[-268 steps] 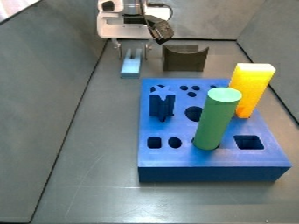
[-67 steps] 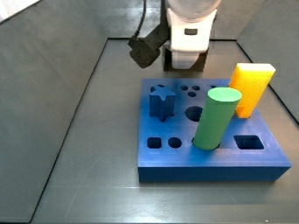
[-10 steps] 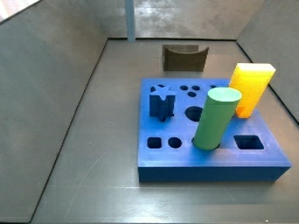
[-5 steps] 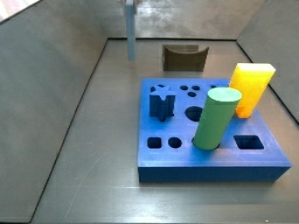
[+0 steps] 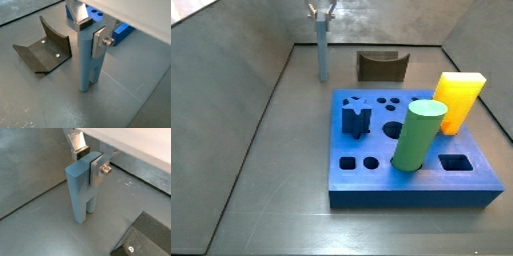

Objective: Pick up the square-circle object. Move up. Rotate the square-circle object. Place the square-circle object on the fixture. Regrasp the square-circle object. Move to above the board. Insert the square-circle object.
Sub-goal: Rotate the square-circle object.

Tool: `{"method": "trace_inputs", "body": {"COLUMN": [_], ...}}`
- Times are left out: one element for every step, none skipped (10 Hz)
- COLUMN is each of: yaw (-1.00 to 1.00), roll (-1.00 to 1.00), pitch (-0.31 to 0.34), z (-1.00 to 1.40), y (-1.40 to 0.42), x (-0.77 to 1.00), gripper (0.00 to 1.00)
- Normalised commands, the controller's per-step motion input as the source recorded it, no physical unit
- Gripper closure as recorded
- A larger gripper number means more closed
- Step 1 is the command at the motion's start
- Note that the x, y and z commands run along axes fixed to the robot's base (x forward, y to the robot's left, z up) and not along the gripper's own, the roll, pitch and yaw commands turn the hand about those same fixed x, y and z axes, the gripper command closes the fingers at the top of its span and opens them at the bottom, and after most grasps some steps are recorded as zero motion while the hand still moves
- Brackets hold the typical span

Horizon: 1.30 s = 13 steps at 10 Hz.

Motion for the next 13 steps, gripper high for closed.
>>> {"method": "trace_inputs", "body": {"yaw": [-0.05, -0.05, -0.05, -0.05, -0.05, -0.05, -0.05, -0.05, -0.05, -0.04, -0.04, -0.04, -0.04], "roll": [-0.10, -0.10, -0.10, -0.10, -0.10, -0.10, -0.10, -0.10, -0.10, -0.10, -0.10, -0.11, -0.11], "pitch": [-0.025, -0.027, -0.027, -0.027, -0.027, -0.027, -0.027, -0.027, -0.027, -0.012, -0.009, 0.035, 0.044], "z": [-0.32, -0.31, -0.31, -0.31, -0.31, -0.31, -0.31, -0.31, 0.00, 1.00, 1.00, 0.86, 0.76], "y": [0.02, 0.02, 0.02, 0.02, 0.02, 0.02, 0.02, 0.02, 0.00, 0.00, 0.00, 0.00, 0.00], "x": [-0.02, -0.01, -0.01, -0.01, -0.01, -0.01, -0.01, -0.01, 0.00, 0.00, 0.00, -0.03, -0.03], "gripper": [1.00, 1.00, 1.00, 1.00, 1.00, 1.00, 1.00, 1.00, 0.00, 0.00, 0.00, 0.00, 0.00]}}
